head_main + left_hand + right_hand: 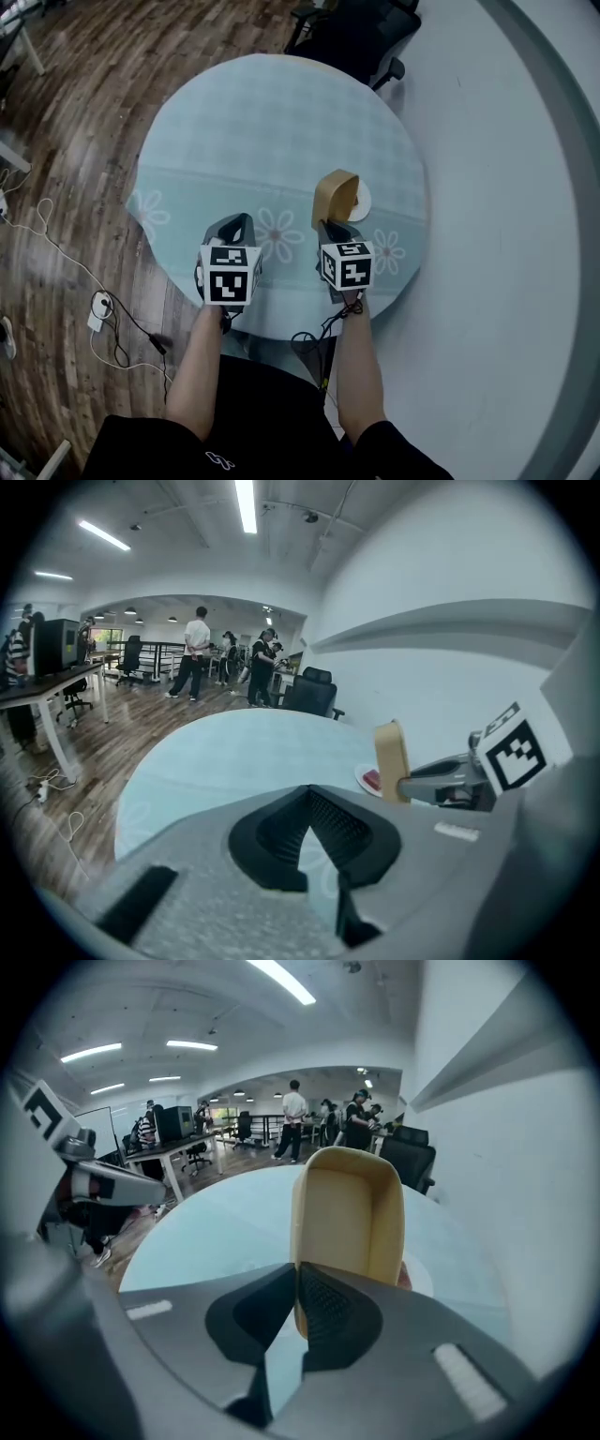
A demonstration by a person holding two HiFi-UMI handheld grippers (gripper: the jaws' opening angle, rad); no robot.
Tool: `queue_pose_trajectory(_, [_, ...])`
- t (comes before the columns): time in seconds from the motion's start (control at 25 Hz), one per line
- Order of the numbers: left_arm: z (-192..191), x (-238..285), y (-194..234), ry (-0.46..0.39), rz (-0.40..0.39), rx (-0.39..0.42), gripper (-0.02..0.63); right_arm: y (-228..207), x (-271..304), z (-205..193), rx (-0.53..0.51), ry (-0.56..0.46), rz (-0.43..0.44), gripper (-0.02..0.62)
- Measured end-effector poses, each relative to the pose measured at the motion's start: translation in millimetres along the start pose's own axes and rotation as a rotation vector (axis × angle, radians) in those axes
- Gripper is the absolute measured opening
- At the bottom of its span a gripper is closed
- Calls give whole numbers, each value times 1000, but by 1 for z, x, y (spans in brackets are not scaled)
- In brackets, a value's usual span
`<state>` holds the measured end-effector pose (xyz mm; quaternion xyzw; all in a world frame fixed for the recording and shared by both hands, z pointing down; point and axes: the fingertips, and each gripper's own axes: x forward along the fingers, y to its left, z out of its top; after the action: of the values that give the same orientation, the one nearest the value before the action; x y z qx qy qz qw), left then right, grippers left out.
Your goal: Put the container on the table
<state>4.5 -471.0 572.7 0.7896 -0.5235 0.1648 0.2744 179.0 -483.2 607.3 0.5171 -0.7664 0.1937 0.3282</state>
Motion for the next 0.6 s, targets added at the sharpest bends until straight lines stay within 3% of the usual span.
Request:
queue_pose_trajectory(0.36, [7, -4, 23, -12, 34, -10, 2, 11, 87, -8, -184, 272, 41, 26])
queue_pose_trajectory(0.6, [20, -11, 37, -33, 55, -4, 2, 13, 110, -5, -297, 283, -9, 36])
